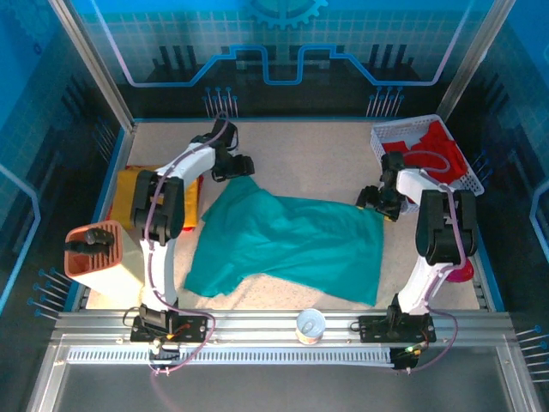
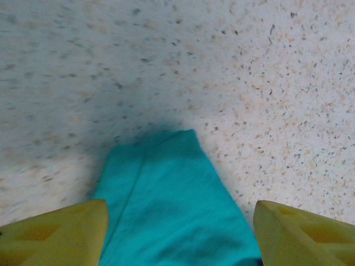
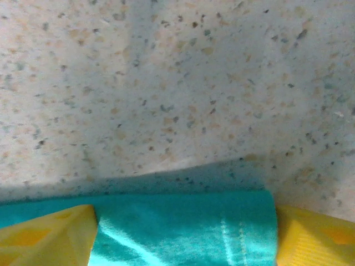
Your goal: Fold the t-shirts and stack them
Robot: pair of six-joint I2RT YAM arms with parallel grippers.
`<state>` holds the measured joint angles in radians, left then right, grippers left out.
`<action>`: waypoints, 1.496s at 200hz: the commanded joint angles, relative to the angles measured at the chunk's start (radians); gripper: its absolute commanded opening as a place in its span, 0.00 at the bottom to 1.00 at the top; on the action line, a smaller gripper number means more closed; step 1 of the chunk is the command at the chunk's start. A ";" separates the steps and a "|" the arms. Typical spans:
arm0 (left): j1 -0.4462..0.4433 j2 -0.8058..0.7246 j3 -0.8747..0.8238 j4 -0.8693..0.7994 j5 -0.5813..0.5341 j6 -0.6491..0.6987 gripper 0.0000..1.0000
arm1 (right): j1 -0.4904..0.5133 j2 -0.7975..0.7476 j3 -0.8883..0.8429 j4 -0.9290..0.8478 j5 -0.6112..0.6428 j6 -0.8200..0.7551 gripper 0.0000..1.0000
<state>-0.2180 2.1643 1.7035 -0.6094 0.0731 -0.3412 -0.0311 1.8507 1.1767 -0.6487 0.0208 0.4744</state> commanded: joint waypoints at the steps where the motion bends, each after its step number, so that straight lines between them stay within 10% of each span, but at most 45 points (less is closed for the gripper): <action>1: -0.023 0.062 0.048 -0.052 0.014 -0.035 0.68 | 0.017 0.040 0.020 -0.007 0.004 -0.013 0.72; 34: -0.021 0.102 0.060 -0.059 0.009 -0.047 0.52 | 0.033 0.036 0.016 0.003 -0.001 -0.014 0.51; 77: -0.016 0.151 0.160 -0.114 0.003 -0.036 0.23 | 0.047 0.033 0.076 -0.020 0.009 -0.021 0.00; 105: -0.002 0.161 0.247 -0.171 -0.015 -0.026 0.00 | 0.046 0.013 0.130 -0.018 0.011 -0.021 0.00; 159: 0.022 -0.016 0.199 -0.177 -0.047 0.014 0.00 | 0.036 -0.108 0.171 -0.027 0.042 -0.037 0.00; 252: -0.003 -0.965 -0.800 0.013 -0.126 -0.118 0.00 | 0.109 -0.749 -0.322 -0.110 0.031 -0.003 0.00; 299: -0.015 -1.204 -1.003 -0.132 -0.129 -0.229 0.13 | 0.219 -0.898 -0.491 -0.255 -0.030 0.170 0.10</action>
<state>-0.2256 1.0023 0.7570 -0.6704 -0.0364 -0.4984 0.1345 0.9672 0.7471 -0.7959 0.0242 0.5323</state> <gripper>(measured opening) 0.106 0.068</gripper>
